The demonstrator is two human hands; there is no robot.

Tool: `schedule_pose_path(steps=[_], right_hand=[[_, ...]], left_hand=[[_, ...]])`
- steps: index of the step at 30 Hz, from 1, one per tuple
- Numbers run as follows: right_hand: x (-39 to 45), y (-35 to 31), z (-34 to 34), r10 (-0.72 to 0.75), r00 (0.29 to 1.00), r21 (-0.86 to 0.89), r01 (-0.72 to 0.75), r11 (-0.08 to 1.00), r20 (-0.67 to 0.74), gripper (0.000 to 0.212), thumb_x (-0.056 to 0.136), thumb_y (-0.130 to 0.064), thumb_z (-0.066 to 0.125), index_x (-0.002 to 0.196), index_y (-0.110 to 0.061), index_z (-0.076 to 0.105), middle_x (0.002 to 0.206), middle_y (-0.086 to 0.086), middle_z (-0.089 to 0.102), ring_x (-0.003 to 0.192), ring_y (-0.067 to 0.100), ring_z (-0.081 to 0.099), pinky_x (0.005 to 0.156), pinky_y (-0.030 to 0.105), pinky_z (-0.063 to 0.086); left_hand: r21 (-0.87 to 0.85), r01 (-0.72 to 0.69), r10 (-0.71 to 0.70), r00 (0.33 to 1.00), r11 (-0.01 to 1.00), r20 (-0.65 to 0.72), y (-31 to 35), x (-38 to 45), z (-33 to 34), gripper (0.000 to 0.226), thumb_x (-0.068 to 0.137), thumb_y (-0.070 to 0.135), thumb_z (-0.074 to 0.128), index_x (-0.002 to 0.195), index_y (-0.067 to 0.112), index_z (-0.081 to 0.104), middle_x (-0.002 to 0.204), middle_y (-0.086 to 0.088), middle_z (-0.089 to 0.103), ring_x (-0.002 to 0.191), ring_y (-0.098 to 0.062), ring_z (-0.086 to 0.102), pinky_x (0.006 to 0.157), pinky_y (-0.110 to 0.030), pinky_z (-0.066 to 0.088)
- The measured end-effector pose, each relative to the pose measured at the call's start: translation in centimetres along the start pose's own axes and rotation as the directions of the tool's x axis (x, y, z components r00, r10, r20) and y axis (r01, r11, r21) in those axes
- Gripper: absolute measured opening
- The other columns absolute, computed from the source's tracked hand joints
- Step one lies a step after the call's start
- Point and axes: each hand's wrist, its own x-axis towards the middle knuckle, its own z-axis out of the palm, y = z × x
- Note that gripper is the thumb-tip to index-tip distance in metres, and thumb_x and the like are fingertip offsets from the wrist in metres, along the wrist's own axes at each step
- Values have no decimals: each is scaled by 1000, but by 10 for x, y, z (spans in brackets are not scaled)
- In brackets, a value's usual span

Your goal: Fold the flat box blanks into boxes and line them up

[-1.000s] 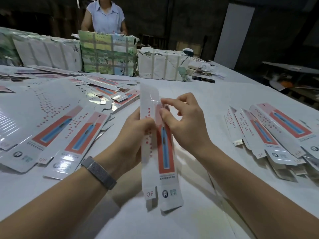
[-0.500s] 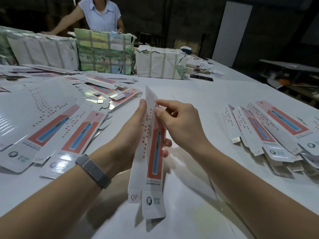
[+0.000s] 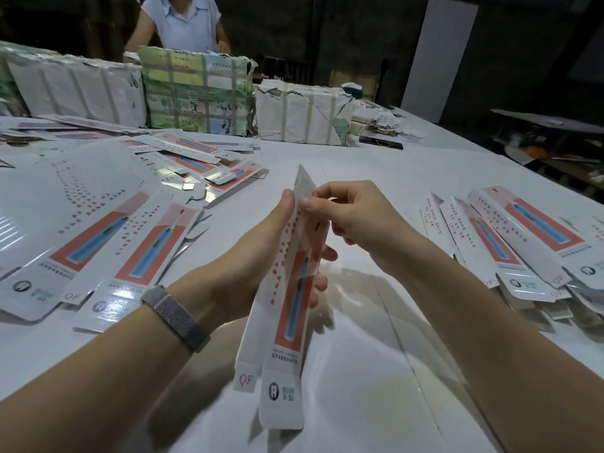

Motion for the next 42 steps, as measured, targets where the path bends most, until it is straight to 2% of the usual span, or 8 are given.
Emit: schedule_pose_path(steps=[9,14,18,20,23,30,36,42], right_hand=[[2,-8,-12,163,986,40,-164,986,29,26,90,-20,69,66,-14,63,47,-10,45,45,5,34,54,23,29],[3,-11,-17,183,982,137,-189,972,54,32,91,-14,65,61,-13,56,46,-8,32,46,9,25,52,24,23],[3,-6,0,94,993,120,-85,989,-76,24,90,-13,68,66,-11,63,57,0,60,51,9,50,57,22,39],[4,-2,7,32,986,56,-23,998,-162,24,88,-15,71,64,-14,65,55,-6,62,51,6,55,54,19,43],[4,2,13,-37,969,-42,27,999,-246,23,84,-24,76,63,-19,67,54,-9,59,54,8,56,58,29,49],[1,10,25,-159,896,2,176,984,-416,16,85,-32,71,91,-29,56,59,-10,44,57,7,47,64,33,46],[-5,17,46,-89,947,143,139,980,-309,29,93,-37,58,119,-35,47,83,3,55,88,30,65,84,45,56],[-9,17,50,-70,953,231,142,962,-295,16,91,-38,57,107,-37,57,101,10,60,95,30,66,82,42,59]], left_hand=[[-13,50,-48,995,999,91,-4,4,-1,80,87,78,33,131,15,56,101,-16,69,73,-29,67,68,-40,58],[-62,62,-62,998,996,0,-6,6,12,77,80,76,59,130,18,51,81,-7,60,57,-19,58,52,-30,53],[19,-36,37,998,999,-49,-6,6,8,73,73,36,81,134,28,41,96,-10,68,74,-20,71,65,-30,59],[225,-123,160,975,967,-155,-8,10,4,89,72,14,89,139,36,34,105,-6,69,81,-14,74,65,-25,59],[428,-194,286,944,883,-162,-10,12,2,92,72,18,81,140,49,26,101,2,68,85,-11,73,65,-22,58],[211,-302,347,911,930,-225,-13,13,-1,86,73,22,65,136,59,20,99,-2,71,79,-16,75,62,-24,57],[23,-391,382,885,920,-264,-14,14,2,68,75,18,55,133,46,35,83,-1,76,61,-20,71,53,-27,56],[44,-441,437,861,896,-261,-17,12,5,46,75,19,51,115,41,44,81,7,72,65,-18,72,55,-25,56]])
